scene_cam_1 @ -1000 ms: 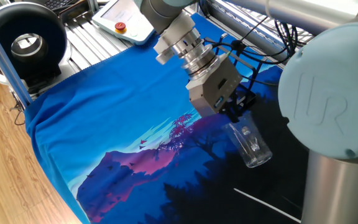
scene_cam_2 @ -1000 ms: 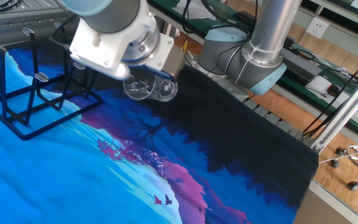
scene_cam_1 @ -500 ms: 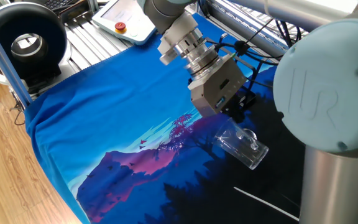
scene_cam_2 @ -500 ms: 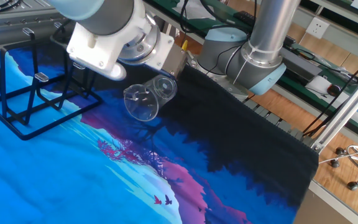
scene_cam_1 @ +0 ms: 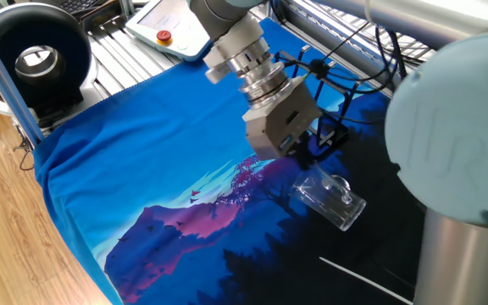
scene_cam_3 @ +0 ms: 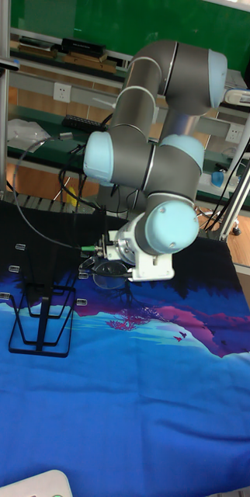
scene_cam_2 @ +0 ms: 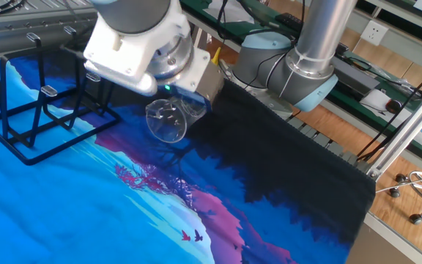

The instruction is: Take the cup off the cup rack

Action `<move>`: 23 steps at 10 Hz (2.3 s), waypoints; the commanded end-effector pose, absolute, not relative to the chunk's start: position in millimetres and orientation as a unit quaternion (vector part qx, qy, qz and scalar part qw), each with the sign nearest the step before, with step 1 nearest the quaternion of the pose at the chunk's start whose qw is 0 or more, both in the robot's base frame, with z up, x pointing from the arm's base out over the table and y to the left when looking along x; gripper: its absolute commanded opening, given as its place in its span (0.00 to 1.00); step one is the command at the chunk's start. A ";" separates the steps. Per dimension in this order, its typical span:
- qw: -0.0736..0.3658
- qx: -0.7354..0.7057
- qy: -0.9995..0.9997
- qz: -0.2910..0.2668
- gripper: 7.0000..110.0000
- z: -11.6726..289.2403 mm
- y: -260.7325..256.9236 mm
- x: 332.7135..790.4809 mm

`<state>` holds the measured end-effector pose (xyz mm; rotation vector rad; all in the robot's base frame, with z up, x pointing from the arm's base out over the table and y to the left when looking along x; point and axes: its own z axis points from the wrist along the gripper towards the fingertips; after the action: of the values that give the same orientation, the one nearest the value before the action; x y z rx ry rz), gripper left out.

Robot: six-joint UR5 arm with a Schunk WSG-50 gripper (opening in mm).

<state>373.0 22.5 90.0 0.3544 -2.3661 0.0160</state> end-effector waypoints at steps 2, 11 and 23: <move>0.310 0.162 -0.937 0.001 0.15 56.8 35.0 394.8; 0.406 0.133 -0.904 -0.017 0.15 68.5 24.7 345.6; 0.488 0.049 -0.871 0.025 0.00 119.4 2.7 321.1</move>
<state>322.3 7.0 111.4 0.1404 -2.1324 0.0697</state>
